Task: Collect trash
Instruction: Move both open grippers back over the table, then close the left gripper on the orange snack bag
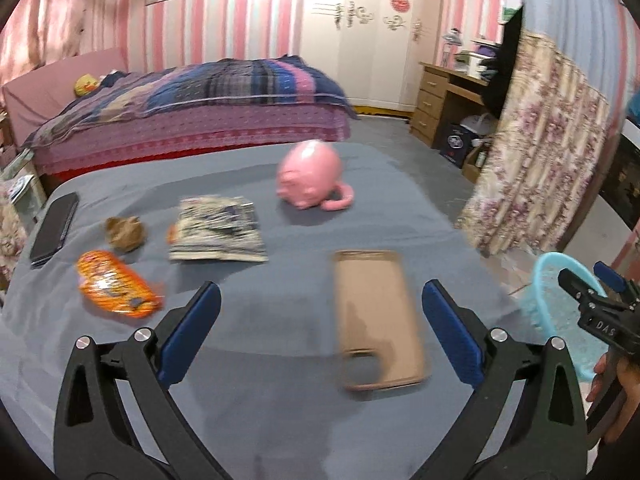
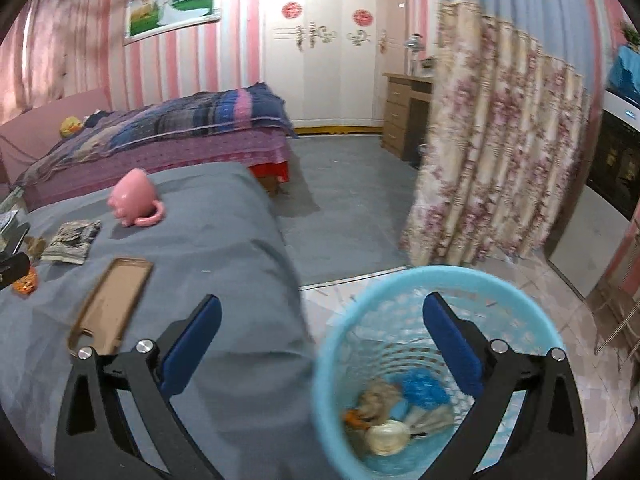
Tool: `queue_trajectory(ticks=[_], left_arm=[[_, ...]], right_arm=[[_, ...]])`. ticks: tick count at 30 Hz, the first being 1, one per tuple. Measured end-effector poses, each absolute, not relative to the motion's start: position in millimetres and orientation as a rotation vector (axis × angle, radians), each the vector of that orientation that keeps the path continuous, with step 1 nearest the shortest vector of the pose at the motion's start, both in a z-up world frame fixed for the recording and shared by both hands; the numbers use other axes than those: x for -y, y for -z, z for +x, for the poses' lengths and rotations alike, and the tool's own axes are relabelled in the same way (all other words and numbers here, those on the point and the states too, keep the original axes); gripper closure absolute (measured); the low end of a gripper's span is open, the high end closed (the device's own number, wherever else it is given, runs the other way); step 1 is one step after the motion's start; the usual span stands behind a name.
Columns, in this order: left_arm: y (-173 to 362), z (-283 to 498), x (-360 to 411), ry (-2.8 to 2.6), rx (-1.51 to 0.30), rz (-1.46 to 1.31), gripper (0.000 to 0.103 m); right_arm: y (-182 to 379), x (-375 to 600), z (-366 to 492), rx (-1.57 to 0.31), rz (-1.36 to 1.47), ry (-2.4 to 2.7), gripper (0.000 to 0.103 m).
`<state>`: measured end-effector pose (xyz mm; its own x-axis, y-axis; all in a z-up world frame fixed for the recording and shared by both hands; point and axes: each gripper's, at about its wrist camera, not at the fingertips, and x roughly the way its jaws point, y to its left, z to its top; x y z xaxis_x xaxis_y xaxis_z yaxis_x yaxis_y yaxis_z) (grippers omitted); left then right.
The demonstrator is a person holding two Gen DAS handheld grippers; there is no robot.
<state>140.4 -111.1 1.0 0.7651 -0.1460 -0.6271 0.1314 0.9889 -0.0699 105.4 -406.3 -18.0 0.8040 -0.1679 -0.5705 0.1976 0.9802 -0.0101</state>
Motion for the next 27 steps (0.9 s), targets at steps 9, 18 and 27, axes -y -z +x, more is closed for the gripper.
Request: queue_trajectory(ticks=[9, 18, 27], left_arm=[[23.7, 167.9, 8.1, 0.012, -0.72, -0.047, 0.006], [38.9, 181.3, -65.8, -0.097, -0.763, -0.06, 0.006], [57.5, 203.5, -119.2, -0.123, -0.832, -0.145, 0.006]], right_arm=[[18.0, 320.9, 145.0, -0.618, -0.023, 0.082, 0.005], [14.5, 239.9, 187.9, -0.634, -0.01, -0.02, 0.005], [37.7, 179.4, 221.5, -0.684, -0.059, -0.082, 0.005]])
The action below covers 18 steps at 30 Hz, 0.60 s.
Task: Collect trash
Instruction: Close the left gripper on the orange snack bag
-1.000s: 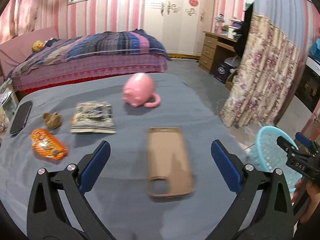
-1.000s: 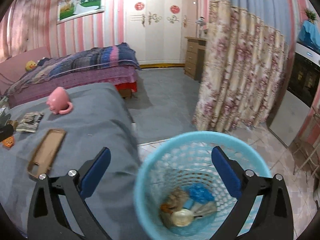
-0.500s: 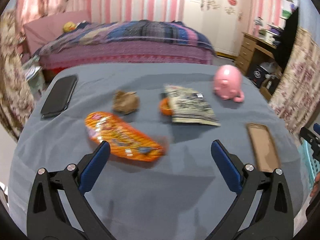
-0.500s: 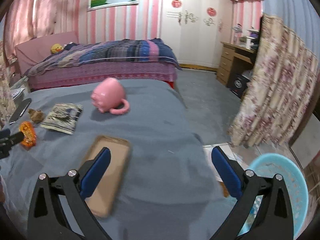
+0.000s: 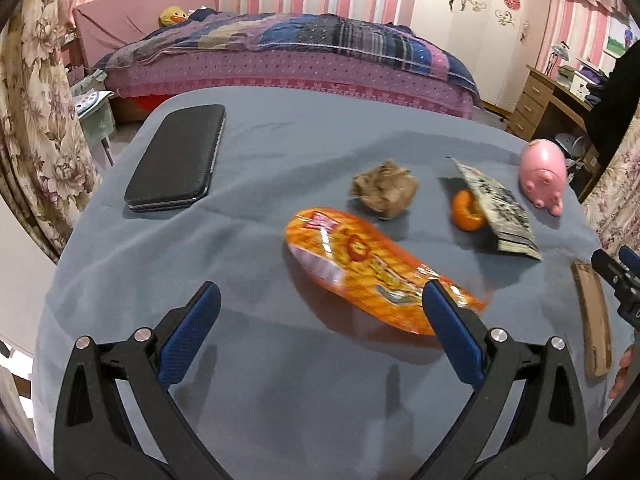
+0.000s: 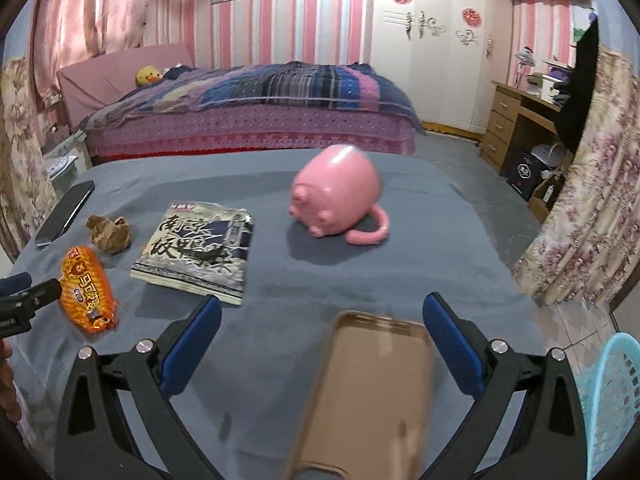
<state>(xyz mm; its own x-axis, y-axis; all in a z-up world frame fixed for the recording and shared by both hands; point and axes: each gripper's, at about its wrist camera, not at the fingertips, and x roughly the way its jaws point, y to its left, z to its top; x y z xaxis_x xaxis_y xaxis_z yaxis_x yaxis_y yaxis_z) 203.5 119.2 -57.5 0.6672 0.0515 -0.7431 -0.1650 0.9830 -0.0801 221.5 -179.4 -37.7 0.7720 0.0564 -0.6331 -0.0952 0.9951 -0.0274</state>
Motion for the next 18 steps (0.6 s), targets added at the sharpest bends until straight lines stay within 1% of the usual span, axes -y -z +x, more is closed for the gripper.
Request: queue_trajectory(ticks=[7, 8, 9, 11, 12, 14, 15, 18], left_arm=[[77.8, 226.5, -126.3, -0.11, -0.869, -0.227, 0.007], [77.6, 228.4, -124.3, -0.113, -0.867, -0.219, 0.011], [76.8, 230.6, -119.8, -0.1, -0.864, -0.204, 0.017], [77.0, 233.0, -111.3, -0.09, -0.867, -0.162, 0.045], [76.8, 233.5, -108.2, -0.087, -0.866, -0.137, 0.052], [74.5, 232.7, -105.8, -0.04, -0.864, -0.134, 0.096], [72.8, 232.2, -106.3, -0.019, -0.865, -0.15, 0.103], [64.4, 227.1, -108.5, -0.024, -0.851, -0.152, 0.103]], right_arm=[[58.0, 165.5, 228.0, -0.733, -0.114, -0.097, 0.005], [58.8, 166.7, 228.6, -0.739, -0.108, -0.095, 0.005], [58.7, 167.5, 229.3, -0.739, -0.103, -0.095, 0.005], [58.4, 168.6, 229.7, -0.741, -0.091, -0.092, 0.005], [59.3, 168.2, 230.2, -0.742, -0.09, -0.092, 0.005], [60.2, 166.1, 229.6, -0.74, -0.095, -0.094, 0.005], [59.8, 166.1, 230.2, -0.74, -0.095, -0.098, 0.005], [59.0, 157.2, 229.5, -0.735, -0.095, -0.119, 0.005]])
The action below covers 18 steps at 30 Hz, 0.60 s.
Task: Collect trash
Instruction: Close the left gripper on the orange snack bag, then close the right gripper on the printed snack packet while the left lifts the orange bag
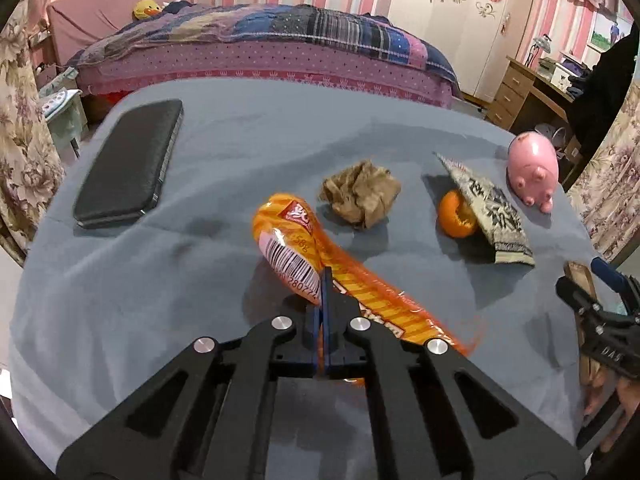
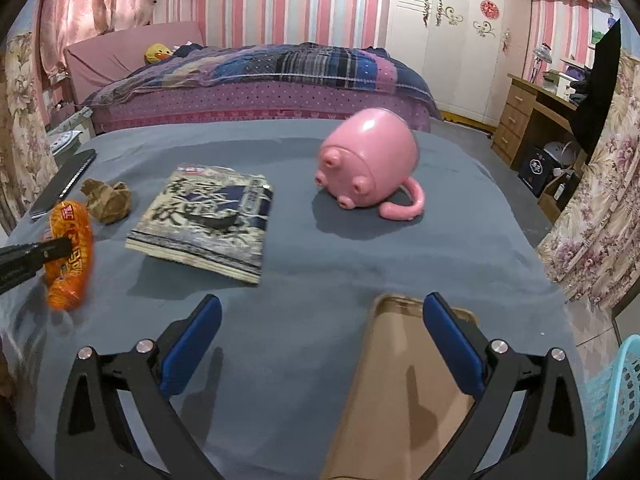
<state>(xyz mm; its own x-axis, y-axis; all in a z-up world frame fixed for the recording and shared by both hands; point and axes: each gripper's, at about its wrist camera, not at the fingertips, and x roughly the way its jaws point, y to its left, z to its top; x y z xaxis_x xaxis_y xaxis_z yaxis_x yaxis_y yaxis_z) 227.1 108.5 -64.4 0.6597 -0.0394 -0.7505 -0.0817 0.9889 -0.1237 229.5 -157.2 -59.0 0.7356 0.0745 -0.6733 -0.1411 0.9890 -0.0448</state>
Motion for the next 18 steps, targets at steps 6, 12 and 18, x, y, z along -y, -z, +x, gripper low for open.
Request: queue_trajectory(ticks=[6, 12, 18], left_arm=[[41.2, 211.4, -111.0, -0.085, -0.818, -0.024, 0.103], [39.9, 214.2, -132.6, -0.097, -0.827, -0.063, 0.103], [35.5, 212.9, -142.4, -0.1, -0.801, -0.105, 0.103]], right_arm=[[60.2, 122.7, 233.9, -0.727, -0.192, -0.167, 0.005], [65.8, 94.6, 247.4, -0.749, -0.26, -0.181, 0.006], [69.5, 82.3, 264.2, -0.778, -0.276, -0.229, 0.039]])
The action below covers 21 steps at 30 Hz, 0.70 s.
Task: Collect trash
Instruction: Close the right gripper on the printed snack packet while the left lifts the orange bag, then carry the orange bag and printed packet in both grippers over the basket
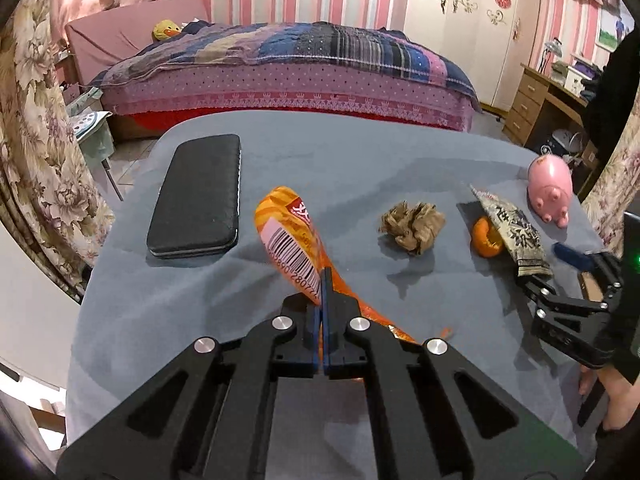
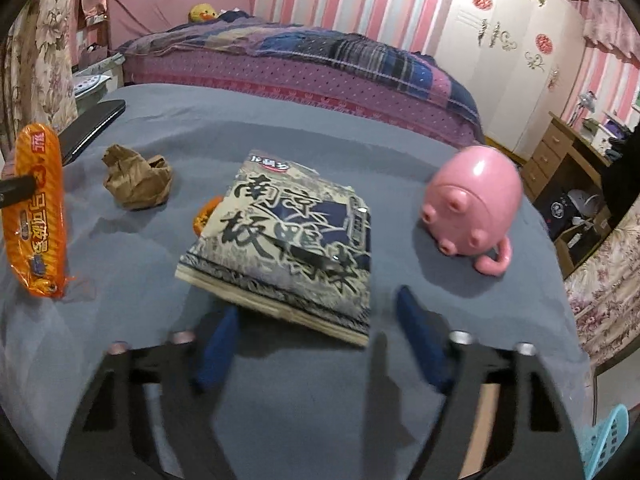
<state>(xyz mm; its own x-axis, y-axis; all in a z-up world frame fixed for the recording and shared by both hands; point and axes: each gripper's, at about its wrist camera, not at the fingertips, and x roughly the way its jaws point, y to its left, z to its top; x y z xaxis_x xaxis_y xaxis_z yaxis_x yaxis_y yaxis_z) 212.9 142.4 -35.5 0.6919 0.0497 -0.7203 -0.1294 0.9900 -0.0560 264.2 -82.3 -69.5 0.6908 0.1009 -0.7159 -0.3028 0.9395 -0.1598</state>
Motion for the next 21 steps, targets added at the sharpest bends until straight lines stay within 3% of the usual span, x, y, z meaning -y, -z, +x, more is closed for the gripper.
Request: queue_trajectory(ticks=[2, 5, 13, 21], left_arm=[[33.4, 211.6, -141.7, -0.099, -0.795, -0.104, 0.103], [30.8, 210.2, -138.9, -0.099, -0.787, -0.094, 0.103], [18.7, 202.7, -136.5, -0.1, -0.755, -0.103, 0.103], [10.1, 198.4, -126.4, -0.09, -0.743, -0.098, 0.103]], right_arm=[[70.0, 83.4, 264.6, -0.781, -0.275, -0.246, 0.061], [66.2, 86.7, 259.8, -0.768, -0.266, -0.267, 0.076], [47.4, 104.3, 242.1, -0.721, -0.254, -0.281, 0.093], [33.8, 121.8, 223.3, -0.677, -0.261, -0.295, 0.098]])
